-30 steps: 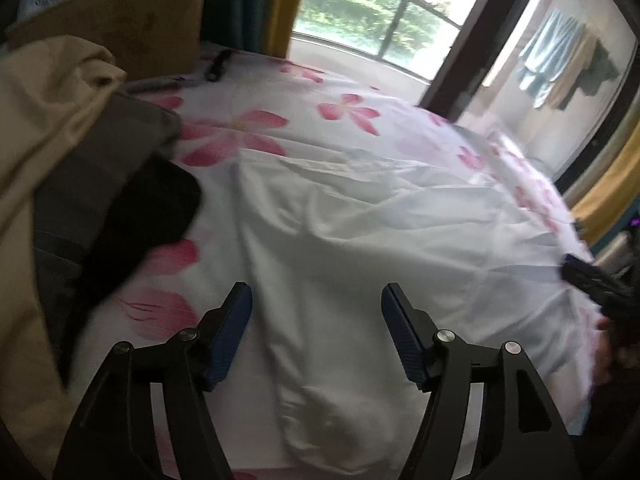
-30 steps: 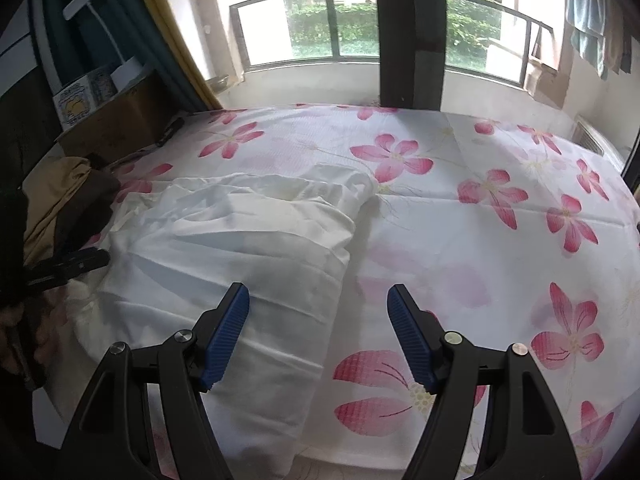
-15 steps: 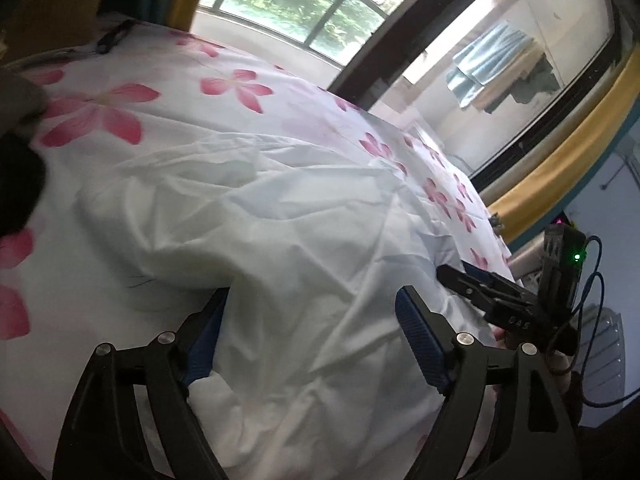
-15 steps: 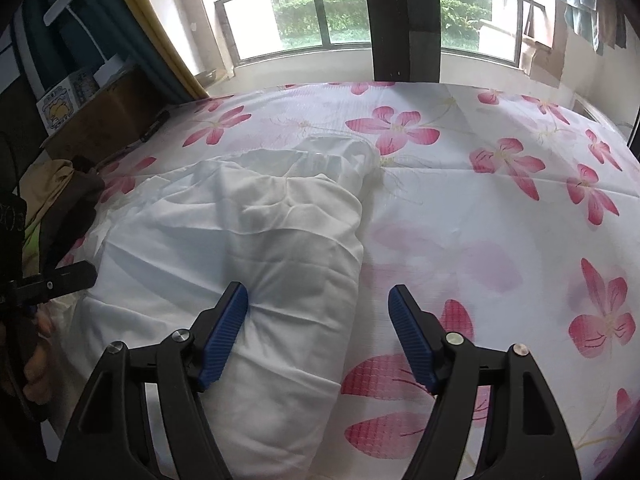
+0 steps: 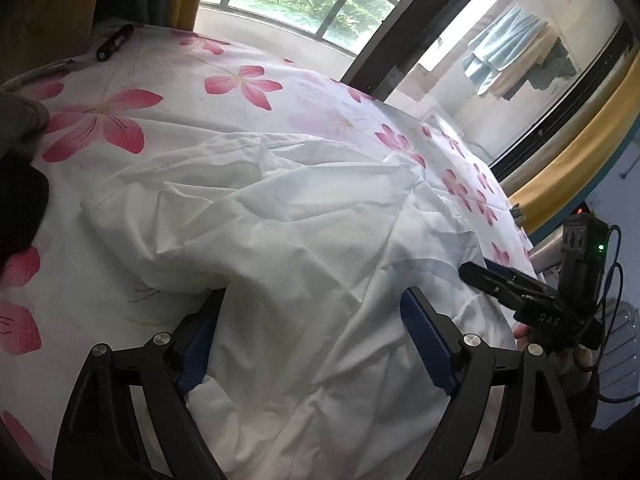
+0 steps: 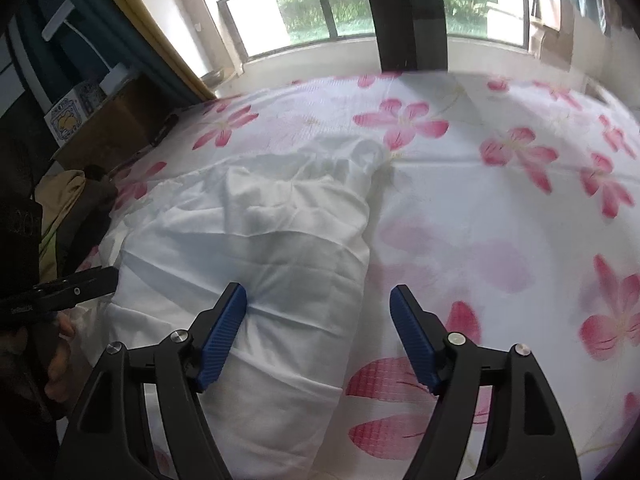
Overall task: Fold large clothes
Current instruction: 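Grasp the bundle end with the left gripper while the right gripper grasps beside it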
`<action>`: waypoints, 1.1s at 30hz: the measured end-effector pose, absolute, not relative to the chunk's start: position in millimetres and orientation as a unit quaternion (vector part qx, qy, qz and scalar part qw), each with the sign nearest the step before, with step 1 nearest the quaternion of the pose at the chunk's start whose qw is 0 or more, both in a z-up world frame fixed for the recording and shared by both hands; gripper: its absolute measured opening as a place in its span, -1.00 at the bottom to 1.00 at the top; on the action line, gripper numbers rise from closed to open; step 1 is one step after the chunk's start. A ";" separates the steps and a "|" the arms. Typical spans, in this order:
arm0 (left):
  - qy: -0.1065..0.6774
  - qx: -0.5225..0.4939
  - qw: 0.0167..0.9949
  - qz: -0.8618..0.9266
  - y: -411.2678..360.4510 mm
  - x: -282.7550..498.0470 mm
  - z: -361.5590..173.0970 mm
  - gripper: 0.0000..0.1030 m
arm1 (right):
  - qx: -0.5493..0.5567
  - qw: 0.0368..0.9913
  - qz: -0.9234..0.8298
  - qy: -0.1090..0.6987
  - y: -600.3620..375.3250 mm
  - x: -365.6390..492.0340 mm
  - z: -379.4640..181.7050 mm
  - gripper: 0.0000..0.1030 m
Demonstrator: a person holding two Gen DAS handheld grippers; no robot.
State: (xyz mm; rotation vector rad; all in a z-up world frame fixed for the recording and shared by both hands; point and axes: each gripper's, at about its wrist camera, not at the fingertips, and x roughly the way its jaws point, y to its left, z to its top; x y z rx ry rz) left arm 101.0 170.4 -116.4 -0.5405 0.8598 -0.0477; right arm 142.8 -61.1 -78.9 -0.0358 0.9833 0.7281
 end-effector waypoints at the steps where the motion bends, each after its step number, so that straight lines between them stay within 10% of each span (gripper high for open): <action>1: 0.412 -0.256 0.874 -0.020 169.8 101.7 -116.5 0.71 | -0.006 0.813 0.346 0.468 -61.1 144.7 -83.1 0.54; 12: 0.408 -0.227 0.884 -0.037 156.8 109.3 -118.9 0.56 | -0.010 0.807 0.388 0.445 -46.7 131.7 -90.1 0.58; 19: 0.402 -0.222 0.886 -0.063 143.5 110.1 -126.8 -0.53 | 0.006 0.804 0.401 0.439 -48.4 129.0 -89.2 0.02; 23: 0.391 -0.215 0.893 -0.063 140.3 105.1 -119.3 -0.63 | 0.011 0.807 0.405 0.430 -53.4 126.3 -82.2 -0.42; 33: 0.350 -0.208 0.912 -0.055 146.9 81.9 -88.8 -0.65 | -0.011 0.828 0.418 0.372 -51.6 108.4 -43.7 -0.61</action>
